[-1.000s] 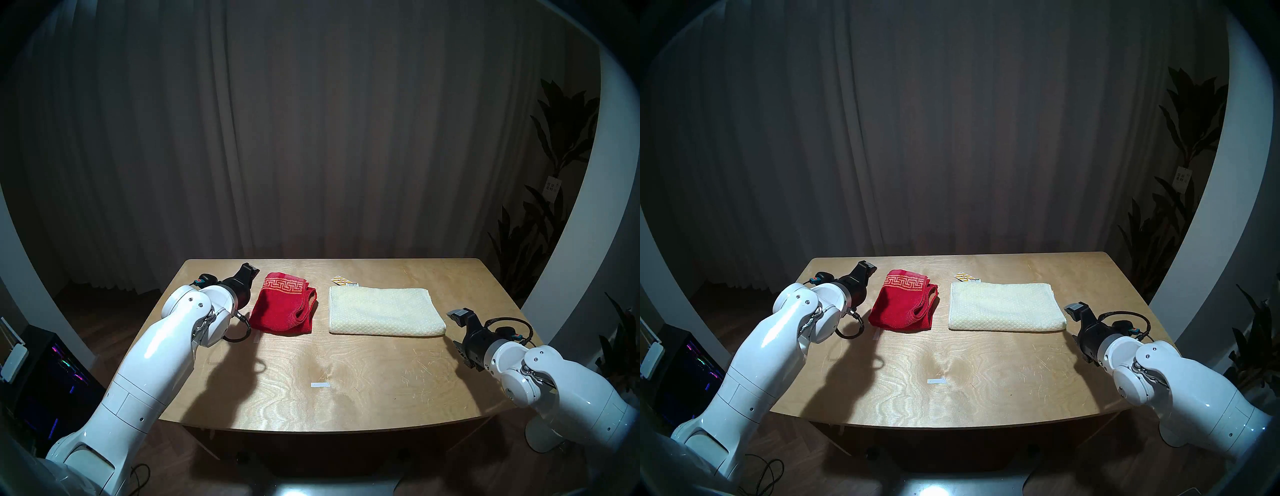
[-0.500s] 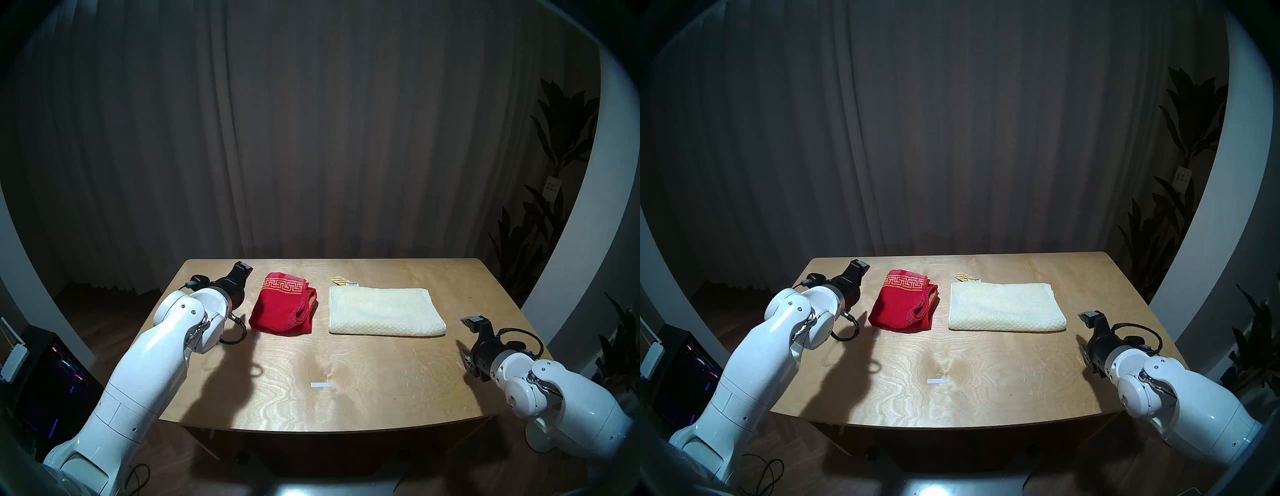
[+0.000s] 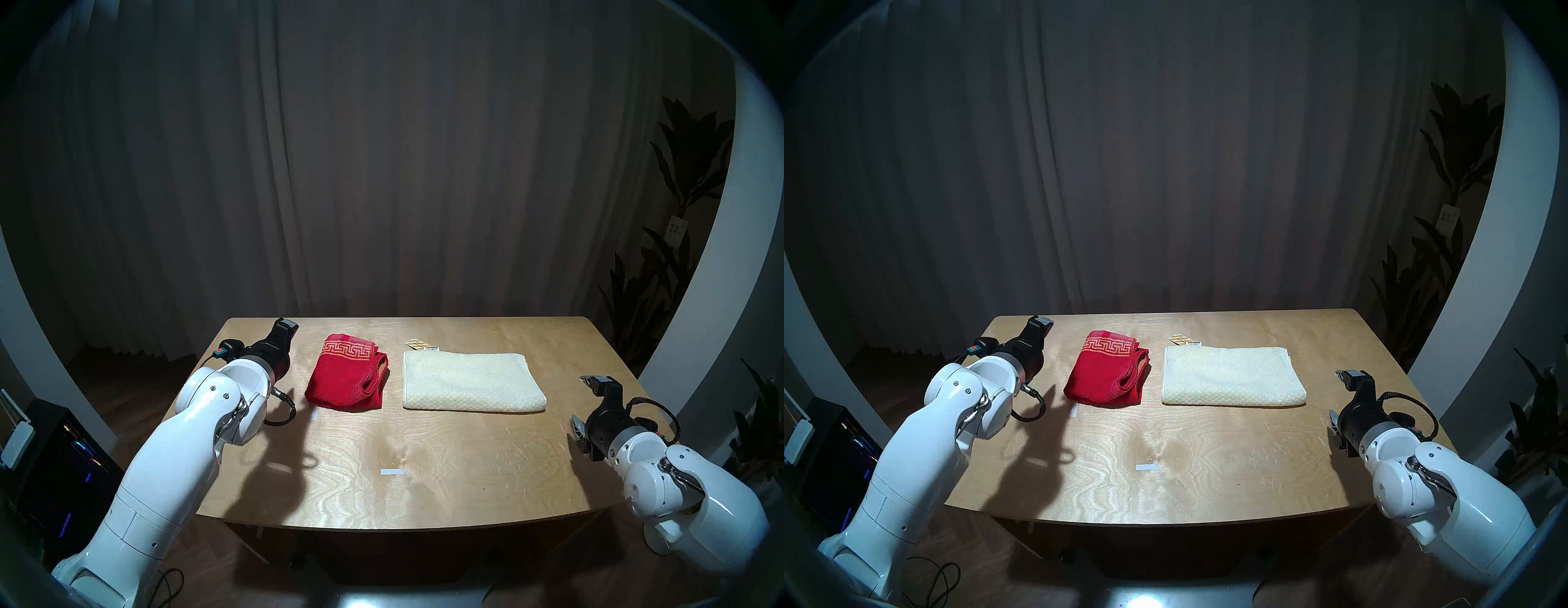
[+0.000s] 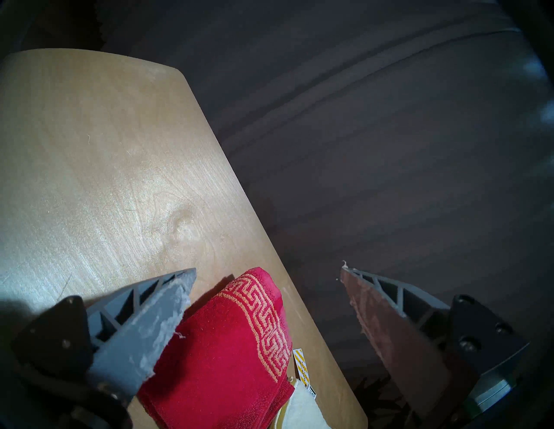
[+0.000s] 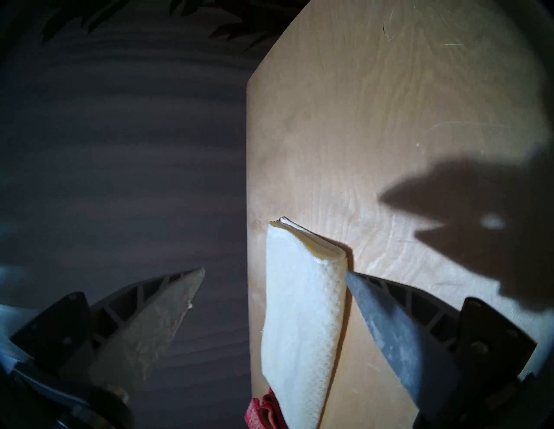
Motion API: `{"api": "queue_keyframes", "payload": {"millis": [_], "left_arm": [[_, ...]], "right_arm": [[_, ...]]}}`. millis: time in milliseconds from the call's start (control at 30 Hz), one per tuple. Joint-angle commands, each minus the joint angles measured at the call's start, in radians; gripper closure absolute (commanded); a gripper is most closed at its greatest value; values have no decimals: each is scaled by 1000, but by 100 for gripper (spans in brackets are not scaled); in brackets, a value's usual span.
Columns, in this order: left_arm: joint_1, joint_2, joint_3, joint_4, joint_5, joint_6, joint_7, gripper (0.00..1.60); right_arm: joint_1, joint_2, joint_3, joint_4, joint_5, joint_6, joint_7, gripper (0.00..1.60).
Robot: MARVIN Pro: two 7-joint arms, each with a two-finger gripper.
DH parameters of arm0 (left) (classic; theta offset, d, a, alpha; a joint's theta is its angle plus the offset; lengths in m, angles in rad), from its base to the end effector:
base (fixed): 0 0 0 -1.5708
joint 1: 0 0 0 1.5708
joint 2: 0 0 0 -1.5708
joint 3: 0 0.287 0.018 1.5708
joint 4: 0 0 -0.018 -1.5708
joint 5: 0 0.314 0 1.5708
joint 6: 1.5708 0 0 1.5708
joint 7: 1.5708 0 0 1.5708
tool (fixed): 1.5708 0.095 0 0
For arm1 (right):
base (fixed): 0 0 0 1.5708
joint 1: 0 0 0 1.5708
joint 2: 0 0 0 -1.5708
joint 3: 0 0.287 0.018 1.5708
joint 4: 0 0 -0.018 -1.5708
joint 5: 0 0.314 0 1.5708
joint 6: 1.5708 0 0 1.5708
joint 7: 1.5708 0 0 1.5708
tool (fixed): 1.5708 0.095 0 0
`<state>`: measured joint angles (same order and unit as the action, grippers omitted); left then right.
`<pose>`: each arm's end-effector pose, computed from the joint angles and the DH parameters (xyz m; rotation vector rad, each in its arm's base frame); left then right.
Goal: Fold each towel twice and stack them on table
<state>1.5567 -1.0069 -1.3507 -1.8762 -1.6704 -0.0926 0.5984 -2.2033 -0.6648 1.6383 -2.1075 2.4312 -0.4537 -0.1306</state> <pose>0.4075 0.0523 -0.2425 1.8457 1.1353 1.2981 0.2849 -0.1313 -0.2674 -1.4325 1.5424 -1.0644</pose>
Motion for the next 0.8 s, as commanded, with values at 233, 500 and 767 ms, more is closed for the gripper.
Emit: {"api": "queue_keyframes", "payload": {"millis": [233,500,767], "left_arm": [[194,-13,-67,-143,100,-210,-174,0],[205,-18,-61,-140,119,-245,-187,0],[211,-26,-60,-149,139,-266,-185,0]], "right_arm": [[-49,-118,1,-3,-25,-25,191,0],[51,-69,-72,78,-16,61,181,0],[132,-73,-116,110,-33,101,166,0]]}}
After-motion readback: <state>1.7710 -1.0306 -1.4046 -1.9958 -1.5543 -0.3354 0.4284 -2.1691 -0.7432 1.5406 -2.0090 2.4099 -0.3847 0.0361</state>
